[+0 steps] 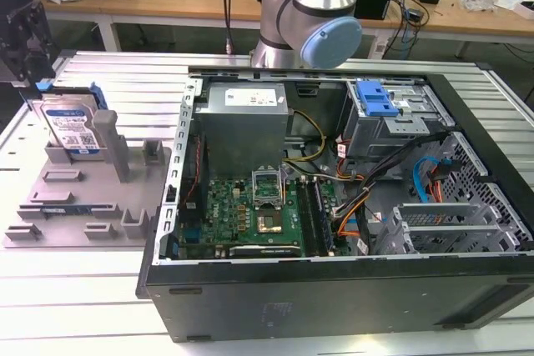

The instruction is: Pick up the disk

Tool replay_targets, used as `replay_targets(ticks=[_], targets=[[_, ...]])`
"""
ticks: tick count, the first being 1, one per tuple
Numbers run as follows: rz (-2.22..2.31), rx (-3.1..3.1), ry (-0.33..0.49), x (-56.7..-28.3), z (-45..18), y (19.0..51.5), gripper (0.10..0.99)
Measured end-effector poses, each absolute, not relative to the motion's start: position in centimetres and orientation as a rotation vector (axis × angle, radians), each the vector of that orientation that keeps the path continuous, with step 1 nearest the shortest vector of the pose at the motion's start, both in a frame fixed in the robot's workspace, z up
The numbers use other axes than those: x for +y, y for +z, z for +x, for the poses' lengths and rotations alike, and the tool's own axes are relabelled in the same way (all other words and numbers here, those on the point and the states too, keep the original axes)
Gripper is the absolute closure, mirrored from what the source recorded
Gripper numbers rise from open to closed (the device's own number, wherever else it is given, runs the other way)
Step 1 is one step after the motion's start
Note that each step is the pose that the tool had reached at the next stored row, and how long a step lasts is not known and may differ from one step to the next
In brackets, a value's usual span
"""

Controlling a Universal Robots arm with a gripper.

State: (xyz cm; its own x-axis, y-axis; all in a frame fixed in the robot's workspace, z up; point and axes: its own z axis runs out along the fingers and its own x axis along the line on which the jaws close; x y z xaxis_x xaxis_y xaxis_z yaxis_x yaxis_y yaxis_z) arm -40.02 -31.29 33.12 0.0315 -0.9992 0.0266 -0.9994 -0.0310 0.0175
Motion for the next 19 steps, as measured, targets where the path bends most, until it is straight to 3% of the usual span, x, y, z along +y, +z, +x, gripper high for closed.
replay_targets(ticks=[19], targets=[[2.233, -2.164, 0.012, -30.7, -40.5, 30.9, 0.498]])
